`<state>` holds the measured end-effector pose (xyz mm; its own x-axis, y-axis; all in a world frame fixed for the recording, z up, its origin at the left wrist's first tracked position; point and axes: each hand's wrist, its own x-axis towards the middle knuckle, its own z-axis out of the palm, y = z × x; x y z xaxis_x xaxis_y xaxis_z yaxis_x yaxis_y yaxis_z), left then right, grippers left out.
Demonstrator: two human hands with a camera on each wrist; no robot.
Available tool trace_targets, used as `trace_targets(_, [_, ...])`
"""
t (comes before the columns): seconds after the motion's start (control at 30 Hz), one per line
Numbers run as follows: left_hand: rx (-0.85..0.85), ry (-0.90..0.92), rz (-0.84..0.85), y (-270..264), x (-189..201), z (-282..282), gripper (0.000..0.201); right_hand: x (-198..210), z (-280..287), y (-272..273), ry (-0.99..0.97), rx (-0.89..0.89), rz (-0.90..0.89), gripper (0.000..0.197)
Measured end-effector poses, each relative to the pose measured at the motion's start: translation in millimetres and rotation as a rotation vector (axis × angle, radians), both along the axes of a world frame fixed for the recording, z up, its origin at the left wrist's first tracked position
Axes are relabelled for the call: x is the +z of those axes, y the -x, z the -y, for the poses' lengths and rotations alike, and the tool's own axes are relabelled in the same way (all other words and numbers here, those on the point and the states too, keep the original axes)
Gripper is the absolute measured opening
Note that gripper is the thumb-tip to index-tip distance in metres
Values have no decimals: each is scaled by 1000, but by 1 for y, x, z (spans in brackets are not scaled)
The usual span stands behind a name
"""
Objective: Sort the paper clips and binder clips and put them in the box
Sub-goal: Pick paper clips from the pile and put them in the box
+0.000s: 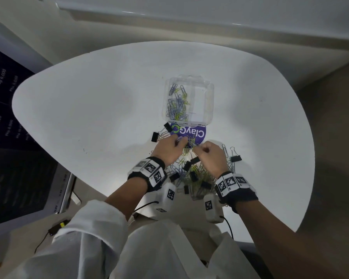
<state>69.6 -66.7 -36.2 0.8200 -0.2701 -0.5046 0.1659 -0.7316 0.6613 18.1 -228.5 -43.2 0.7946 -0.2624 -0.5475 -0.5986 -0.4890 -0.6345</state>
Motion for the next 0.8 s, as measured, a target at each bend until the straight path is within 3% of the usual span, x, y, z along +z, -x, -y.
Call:
trace_targets(0.1, [-217,-175,155,6,-9,7,26,-6,3,1,80,2,8,42])
trace_targets(0.2, [-349,-353,201,9,-10,17,40,-12,6,1,98,13,-4,33])
trace_targets(0.37, [-399,-450,250,10,-15,25,30,-15,4,1,199,156,15,22])
trace_targets(0.47, [-367,-379,182,8,-18,19,25,-13,4,-1,224,211,-24,19])
trace_targets(0.63, [-295,-121,38,-1,-11,-6,19,-1,9,1,19,172,0,19])
trace_targets(0.8, [36,209,-205,-13,22,-21,21,7,15,7,-264,62,-74,18])
